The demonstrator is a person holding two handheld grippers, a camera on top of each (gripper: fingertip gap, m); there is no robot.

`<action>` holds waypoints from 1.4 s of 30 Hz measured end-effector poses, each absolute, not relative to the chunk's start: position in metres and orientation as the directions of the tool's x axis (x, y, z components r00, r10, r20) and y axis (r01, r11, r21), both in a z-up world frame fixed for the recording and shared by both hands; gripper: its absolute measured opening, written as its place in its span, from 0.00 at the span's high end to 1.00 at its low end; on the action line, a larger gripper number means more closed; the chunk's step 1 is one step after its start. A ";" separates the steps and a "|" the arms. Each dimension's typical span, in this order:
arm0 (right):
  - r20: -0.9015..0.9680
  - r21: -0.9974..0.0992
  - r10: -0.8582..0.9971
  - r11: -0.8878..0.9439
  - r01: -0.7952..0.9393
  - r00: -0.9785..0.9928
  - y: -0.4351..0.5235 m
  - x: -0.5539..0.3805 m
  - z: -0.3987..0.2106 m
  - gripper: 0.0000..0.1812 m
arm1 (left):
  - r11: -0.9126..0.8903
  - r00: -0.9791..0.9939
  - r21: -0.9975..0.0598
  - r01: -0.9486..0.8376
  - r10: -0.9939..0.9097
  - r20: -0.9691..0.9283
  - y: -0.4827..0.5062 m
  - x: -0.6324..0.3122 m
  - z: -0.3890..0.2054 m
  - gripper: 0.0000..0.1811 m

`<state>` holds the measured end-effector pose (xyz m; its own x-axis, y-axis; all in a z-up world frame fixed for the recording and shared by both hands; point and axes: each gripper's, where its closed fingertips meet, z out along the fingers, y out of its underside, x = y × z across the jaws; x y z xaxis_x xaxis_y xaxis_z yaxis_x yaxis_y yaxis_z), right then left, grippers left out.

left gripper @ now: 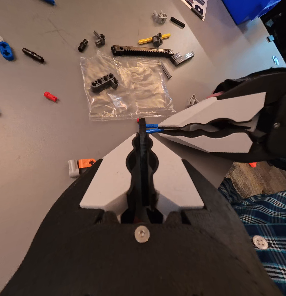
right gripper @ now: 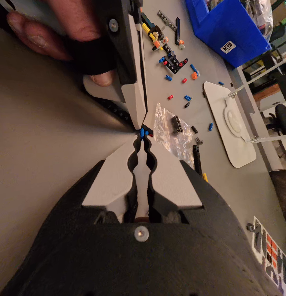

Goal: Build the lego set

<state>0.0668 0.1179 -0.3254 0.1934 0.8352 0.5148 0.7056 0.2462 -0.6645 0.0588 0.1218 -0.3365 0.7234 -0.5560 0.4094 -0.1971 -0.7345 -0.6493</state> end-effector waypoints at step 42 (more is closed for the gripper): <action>0.563 -0.598 0.806 0.245 0.763 0.183 0.119 0.063 -0.335 0.99 | -0.606 0.780 -0.709 -0.359 -0.613 0.129 0.124 0.056 -0.338 0.97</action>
<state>0.0631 0.1186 -0.3346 0.1829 0.8057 0.5633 0.7632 0.2448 -0.5980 0.0560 0.1236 -0.3383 0.7795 -0.6130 0.1289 -0.3595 -0.6063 -0.7093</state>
